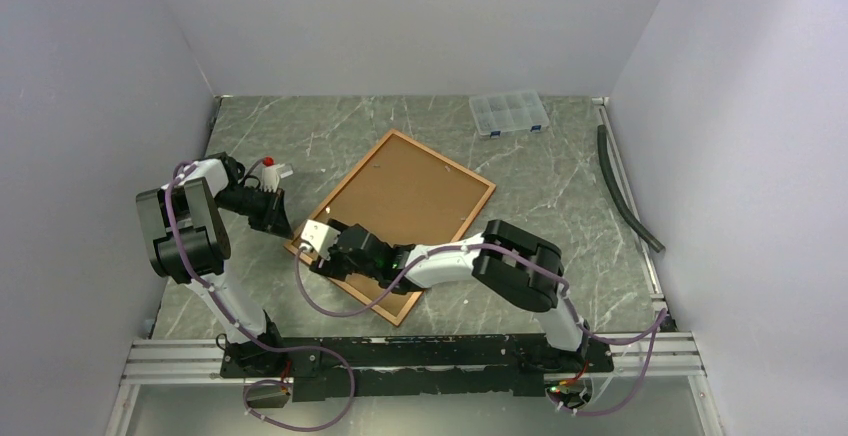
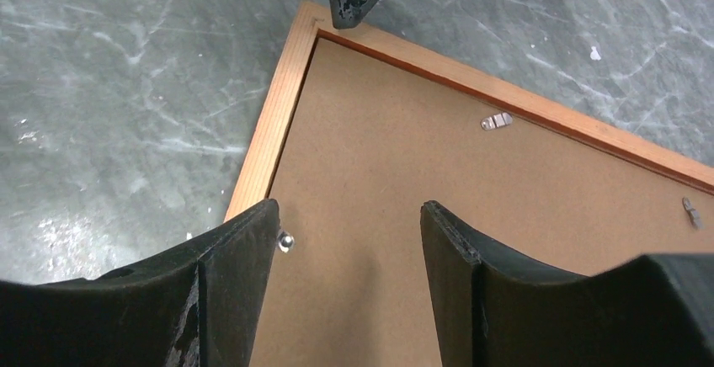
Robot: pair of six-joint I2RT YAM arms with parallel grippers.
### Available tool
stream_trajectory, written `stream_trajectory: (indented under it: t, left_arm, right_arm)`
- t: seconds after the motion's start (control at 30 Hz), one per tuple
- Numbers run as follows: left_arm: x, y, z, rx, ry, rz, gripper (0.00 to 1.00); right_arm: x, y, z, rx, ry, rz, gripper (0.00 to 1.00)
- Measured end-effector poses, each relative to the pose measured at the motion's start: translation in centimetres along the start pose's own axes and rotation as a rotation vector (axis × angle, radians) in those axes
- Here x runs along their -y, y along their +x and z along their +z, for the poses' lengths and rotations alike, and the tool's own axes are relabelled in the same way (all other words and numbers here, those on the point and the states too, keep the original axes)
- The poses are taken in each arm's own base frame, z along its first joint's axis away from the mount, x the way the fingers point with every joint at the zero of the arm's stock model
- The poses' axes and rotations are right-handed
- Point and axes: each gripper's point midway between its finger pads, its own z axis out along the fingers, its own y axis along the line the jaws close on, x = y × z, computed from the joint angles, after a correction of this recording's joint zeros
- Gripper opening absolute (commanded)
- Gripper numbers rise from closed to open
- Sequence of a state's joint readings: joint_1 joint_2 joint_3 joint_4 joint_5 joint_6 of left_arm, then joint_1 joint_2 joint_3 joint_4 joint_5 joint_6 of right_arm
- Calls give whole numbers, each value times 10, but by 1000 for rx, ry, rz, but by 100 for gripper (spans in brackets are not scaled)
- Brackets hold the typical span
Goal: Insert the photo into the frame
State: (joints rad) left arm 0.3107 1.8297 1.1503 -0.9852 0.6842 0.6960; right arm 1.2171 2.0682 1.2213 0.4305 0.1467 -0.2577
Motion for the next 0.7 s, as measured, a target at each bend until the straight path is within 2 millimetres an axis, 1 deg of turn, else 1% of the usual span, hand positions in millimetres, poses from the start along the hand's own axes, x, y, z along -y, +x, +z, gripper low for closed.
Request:
stream_trajectory:
  t: [0.13, 0.27, 0.7]
  left_arm:
    - [0, 0, 0, 0, 0, 0, 9]
    - [0, 0, 0, 0, 0, 0, 9]
    - [1, 1, 0, -2, 2, -2, 9]
  right_arm:
    - [-1, 2, -10, -3, -11, 11, 66]
    - [-6, 13, -13, -32, -29, 15, 66]
    - [-12, 17, -10, -41, -60, 19, 66]
